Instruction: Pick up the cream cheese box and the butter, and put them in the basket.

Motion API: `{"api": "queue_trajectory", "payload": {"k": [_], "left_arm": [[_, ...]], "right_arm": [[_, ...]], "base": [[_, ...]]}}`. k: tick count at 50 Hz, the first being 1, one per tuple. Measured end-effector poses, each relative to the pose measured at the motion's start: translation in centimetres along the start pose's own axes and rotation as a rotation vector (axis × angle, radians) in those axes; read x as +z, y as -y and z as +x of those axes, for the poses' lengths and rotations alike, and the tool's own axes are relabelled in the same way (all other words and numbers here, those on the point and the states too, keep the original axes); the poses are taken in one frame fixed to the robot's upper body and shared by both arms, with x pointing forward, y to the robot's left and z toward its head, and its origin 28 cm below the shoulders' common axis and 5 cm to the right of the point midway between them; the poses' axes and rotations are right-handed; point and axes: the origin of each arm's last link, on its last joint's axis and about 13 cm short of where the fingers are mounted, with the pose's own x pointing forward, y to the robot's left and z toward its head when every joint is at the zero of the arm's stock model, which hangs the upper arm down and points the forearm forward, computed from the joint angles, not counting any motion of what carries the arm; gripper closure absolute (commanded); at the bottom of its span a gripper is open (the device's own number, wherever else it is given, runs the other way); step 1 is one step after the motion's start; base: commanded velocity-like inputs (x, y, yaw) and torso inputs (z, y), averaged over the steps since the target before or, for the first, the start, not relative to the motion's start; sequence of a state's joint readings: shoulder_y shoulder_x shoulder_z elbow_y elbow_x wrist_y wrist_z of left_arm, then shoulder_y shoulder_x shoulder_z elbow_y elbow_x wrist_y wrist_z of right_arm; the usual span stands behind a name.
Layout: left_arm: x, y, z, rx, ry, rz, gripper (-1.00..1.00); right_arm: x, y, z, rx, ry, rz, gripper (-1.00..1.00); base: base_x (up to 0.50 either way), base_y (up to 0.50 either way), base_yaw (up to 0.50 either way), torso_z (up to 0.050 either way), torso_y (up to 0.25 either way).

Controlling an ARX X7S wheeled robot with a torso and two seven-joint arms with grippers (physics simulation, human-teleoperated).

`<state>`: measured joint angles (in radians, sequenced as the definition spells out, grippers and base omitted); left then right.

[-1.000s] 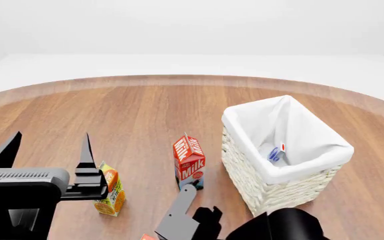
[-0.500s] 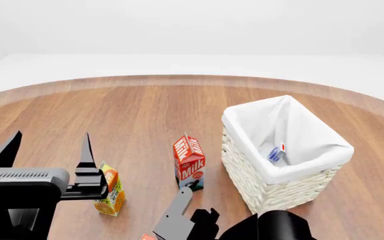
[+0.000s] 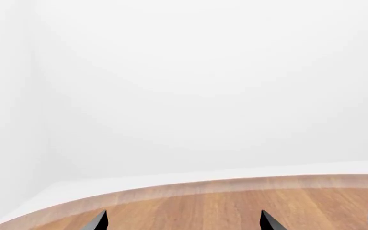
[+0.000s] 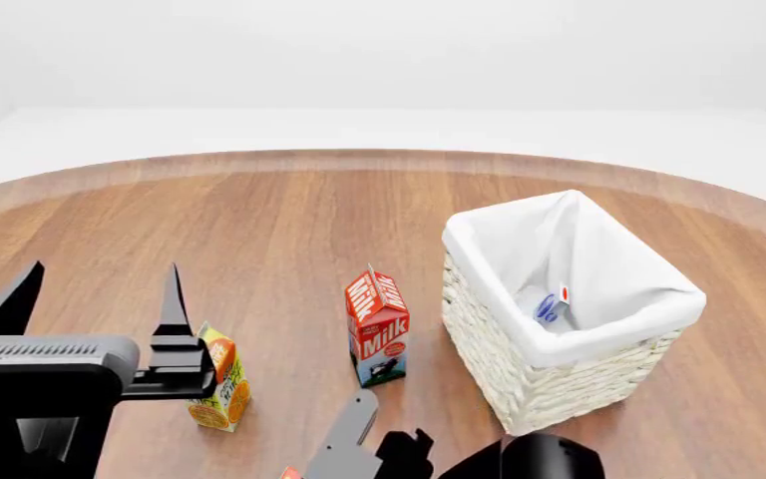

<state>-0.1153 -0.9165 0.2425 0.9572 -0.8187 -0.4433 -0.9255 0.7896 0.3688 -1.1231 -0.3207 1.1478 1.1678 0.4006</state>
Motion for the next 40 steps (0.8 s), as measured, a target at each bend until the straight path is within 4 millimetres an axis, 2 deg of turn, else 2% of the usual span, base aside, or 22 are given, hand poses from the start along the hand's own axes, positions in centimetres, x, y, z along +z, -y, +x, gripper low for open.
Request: {"api": "queue_trajectory", "payload": {"k": [35, 36, 40], "left_arm": [[0.1, 0.0, 0.0, -0.001, 0.002, -0.002, -1.00], [0.1, 0.0, 0.0, -0.001, 0.002, -0.002, -1.00], [0.1, 0.0, 0.0, -0.001, 0.002, -0.001, -1.00]], "right_arm": [[-0.7, -0.2, 1.3, -0.001, -0.018, -0.017, -1.00], [-0.7, -0.2, 1.3, -0.001, -0.018, -0.018, 1.00], [-0.7, -0.1, 1.3, -0.022, -0.015, -0.025, 1.00]], "base": [[0.00, 0.00, 0.00, 0.000, 0.000], [0.00, 0.00, 0.00, 0.000, 0.000], [0.00, 0.00, 0.00, 0.000, 0.000]]}}
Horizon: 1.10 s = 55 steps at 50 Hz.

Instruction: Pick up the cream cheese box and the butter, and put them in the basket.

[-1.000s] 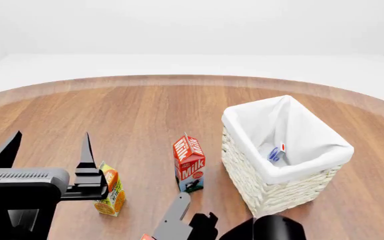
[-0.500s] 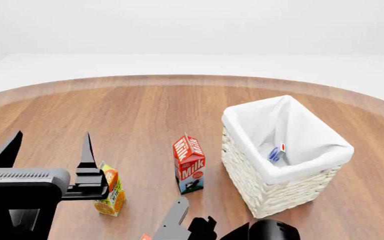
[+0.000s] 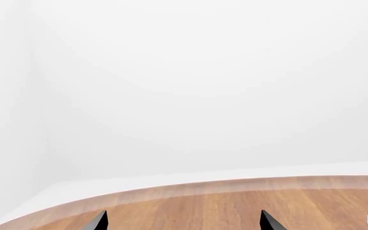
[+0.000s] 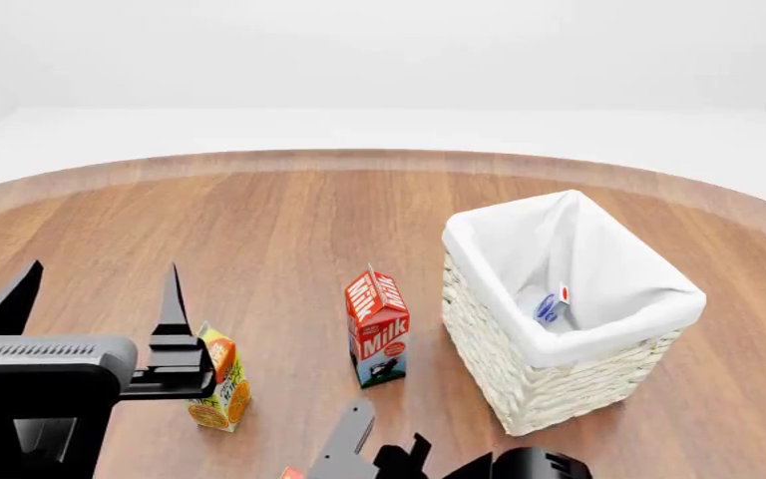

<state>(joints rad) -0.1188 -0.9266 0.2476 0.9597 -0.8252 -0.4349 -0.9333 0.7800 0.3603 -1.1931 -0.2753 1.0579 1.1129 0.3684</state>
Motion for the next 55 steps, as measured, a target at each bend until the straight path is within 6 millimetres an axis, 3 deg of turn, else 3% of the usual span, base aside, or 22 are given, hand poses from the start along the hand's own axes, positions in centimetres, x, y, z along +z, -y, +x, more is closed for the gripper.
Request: {"api": "queue_trajectory", "payload": {"k": [25, 55], "left_arm": [[0.0, 0.0, 0.0, -0.002, 0.002, -0.001, -1.00], [0.0, 0.0, -0.1, 0.000, 0.002, 0.000, -1.00]], "right_arm": [[0.2, -0.1, -0.8, -0.027, 0.034, 0.028, 1.00], [3.7, 0.8, -8.3, -0.159, 0.230, 0.095, 1.00]], "base": [[0.00, 0.00, 0.00, 0.000, 0.000], [0.00, 0.00, 0.00, 0.000, 0.001]]}}
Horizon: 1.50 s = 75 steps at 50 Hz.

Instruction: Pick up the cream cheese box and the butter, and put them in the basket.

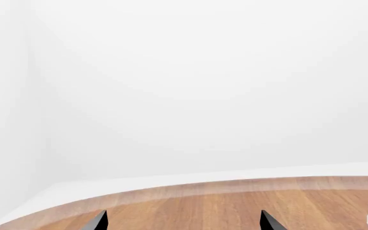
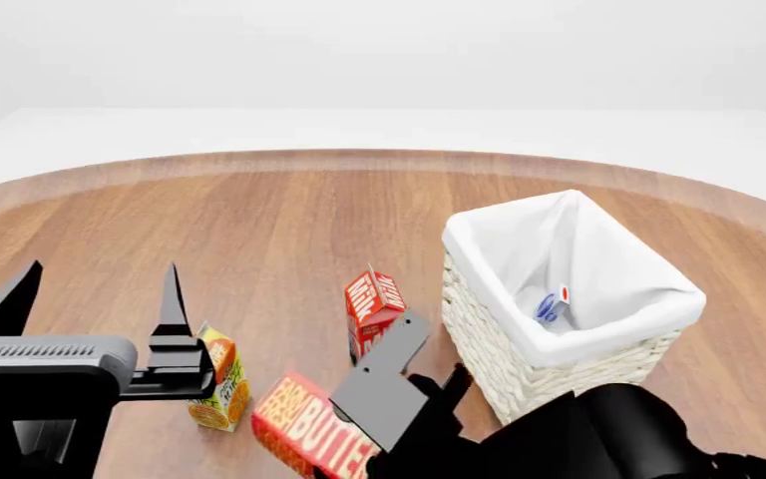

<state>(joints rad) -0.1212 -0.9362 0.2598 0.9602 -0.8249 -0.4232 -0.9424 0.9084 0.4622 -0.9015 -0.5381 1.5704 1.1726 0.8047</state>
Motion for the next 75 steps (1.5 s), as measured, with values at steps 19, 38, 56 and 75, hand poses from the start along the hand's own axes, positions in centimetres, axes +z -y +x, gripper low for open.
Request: {"api": "queue_trajectory", "payload": {"k": [19, 38, 56, 75], "left_arm": [[0.0, 0.1, 0.0, -0.003, -0.001, 0.000, -1.00], [-0.1, 0.1, 0.0, -0.006, -0.001, 0.000, -1.00], [-0.1, 0.2, 0.0, -0.008, -0.001, 0.002, -1.00], [-0.1, 0.1, 0.1, -0.004, -0.002, 0.000, -1.00]], "right_arm": [[3.3, 2.2, -3.2, -0.088, 0.093, 0.029, 1.00], [6.9, 4.8, -5.0, -0.176, 0.158, 0.064, 1.00], [9.7, 8.1, -5.9, -0.283, 0.187, 0.143, 1.00], [11.1, 12.4, -6.4, -0.404, 0.172, 0.260, 1.00]], "base": [[0.00, 0.00, 0.00, 0.001, 0.001], [0.00, 0.00, 0.00, 0.000, 0.001], [0.00, 0.00, 0.00, 0.001, 0.001], [0.00, 0.00, 0.00, 0.001, 0.002]]}}
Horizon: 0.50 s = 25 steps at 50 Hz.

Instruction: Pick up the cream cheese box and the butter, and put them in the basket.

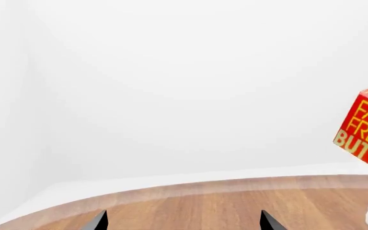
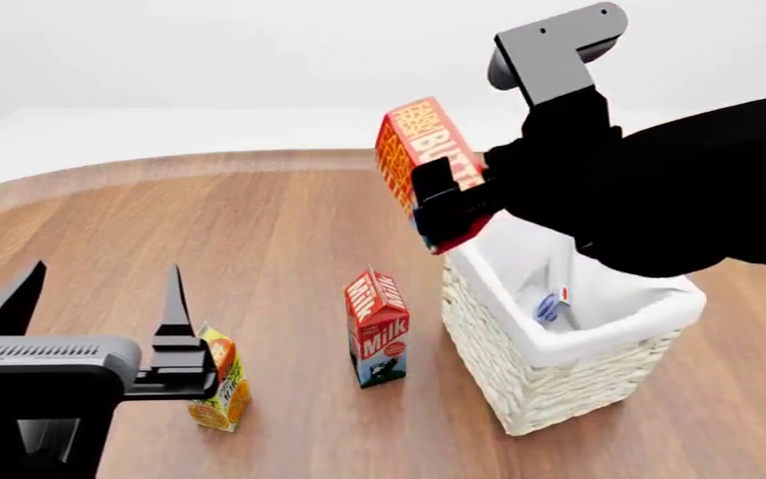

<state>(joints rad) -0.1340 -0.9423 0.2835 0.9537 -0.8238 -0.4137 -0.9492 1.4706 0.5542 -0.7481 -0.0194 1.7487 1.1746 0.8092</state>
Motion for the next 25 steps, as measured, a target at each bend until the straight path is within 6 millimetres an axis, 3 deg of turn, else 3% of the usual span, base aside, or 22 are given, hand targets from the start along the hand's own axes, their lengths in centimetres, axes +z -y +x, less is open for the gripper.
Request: {"api": "queue_trajectory", "payload": {"k": [25], "left_arm": [[0.0, 0.0, 0.0, 0.002, -0.001, 0.002, -1.00]], "right_arm": [[0.0, 4.0, 1.5, -0.145, -0.061, 0.091, 1.00]], "base": [[0.00, 0.00, 0.00, 0.000, 0.001]]}}
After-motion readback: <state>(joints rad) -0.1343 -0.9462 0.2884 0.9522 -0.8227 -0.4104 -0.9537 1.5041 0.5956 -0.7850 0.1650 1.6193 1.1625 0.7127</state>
